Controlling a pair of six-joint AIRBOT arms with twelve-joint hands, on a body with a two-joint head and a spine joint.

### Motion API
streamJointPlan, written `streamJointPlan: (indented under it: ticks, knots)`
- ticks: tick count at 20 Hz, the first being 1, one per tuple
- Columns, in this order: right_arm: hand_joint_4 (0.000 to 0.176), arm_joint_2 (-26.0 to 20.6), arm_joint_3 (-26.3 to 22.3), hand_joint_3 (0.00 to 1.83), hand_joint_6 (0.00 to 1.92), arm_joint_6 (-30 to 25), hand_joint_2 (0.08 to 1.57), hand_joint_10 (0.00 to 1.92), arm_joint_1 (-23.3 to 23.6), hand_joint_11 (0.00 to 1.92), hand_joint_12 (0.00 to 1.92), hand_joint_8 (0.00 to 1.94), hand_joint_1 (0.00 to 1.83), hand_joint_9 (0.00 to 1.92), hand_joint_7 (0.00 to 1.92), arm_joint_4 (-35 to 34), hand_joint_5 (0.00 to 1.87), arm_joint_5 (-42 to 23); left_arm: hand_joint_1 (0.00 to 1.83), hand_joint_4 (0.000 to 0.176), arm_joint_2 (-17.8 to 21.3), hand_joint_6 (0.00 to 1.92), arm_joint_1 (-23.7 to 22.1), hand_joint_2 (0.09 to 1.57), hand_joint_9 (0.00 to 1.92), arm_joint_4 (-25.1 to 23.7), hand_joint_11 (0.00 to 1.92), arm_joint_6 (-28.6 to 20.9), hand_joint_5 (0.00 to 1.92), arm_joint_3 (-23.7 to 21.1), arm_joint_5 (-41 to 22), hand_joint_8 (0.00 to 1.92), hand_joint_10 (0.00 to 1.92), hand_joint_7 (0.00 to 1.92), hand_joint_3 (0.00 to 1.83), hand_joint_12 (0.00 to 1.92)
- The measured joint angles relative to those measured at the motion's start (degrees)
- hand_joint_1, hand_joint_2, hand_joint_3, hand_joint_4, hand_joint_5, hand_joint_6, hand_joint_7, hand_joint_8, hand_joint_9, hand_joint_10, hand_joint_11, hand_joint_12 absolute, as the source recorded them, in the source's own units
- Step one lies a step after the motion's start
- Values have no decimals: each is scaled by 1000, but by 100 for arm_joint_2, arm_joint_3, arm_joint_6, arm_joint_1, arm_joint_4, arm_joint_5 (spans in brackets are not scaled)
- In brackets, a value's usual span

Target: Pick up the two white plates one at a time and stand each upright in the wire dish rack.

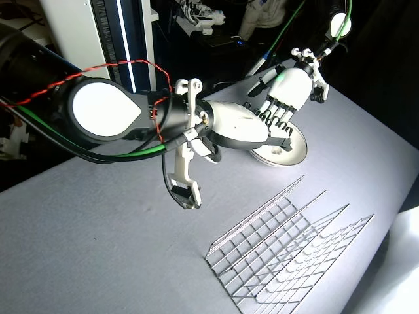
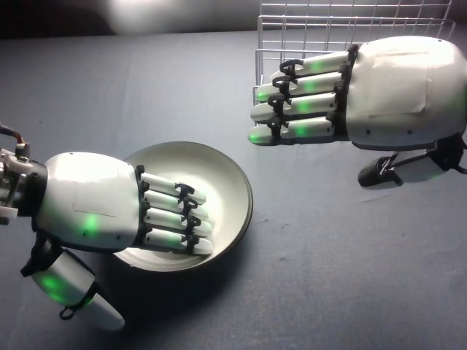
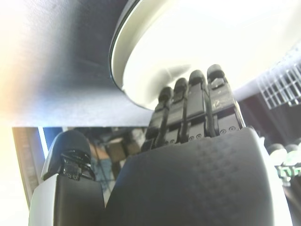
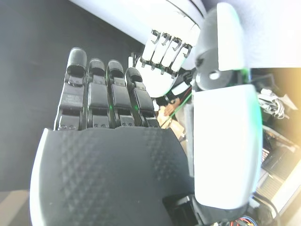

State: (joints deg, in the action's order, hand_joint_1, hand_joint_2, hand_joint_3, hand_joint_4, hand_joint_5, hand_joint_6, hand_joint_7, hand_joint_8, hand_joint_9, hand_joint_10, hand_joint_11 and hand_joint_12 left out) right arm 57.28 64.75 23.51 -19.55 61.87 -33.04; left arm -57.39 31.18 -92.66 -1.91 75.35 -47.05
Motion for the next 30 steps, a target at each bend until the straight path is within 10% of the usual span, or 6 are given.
streamJointPlan:
  ticks: [4, 30]
  knots:
    - [0, -2, 17, 8, 10, 13, 1030, 0, 0, 0, 241, 4, 1045, 1, 18, 109, 59, -90, 0, 0, 129, 0, -48, 1157, 0, -284, 0, -96, 1, 72, -177, 0, 0, 0, 5, 0]
    - [0, -538, -109, 0, 5, -85, 966, 4, 44, 0, 707, 6, 1172, 124, 120, 92, 136, -293, 0, 0, 70, 0, 216, 1140, 0, -518, 0, -308, 1, 885, -280, 0, 0, 0, 0, 0]
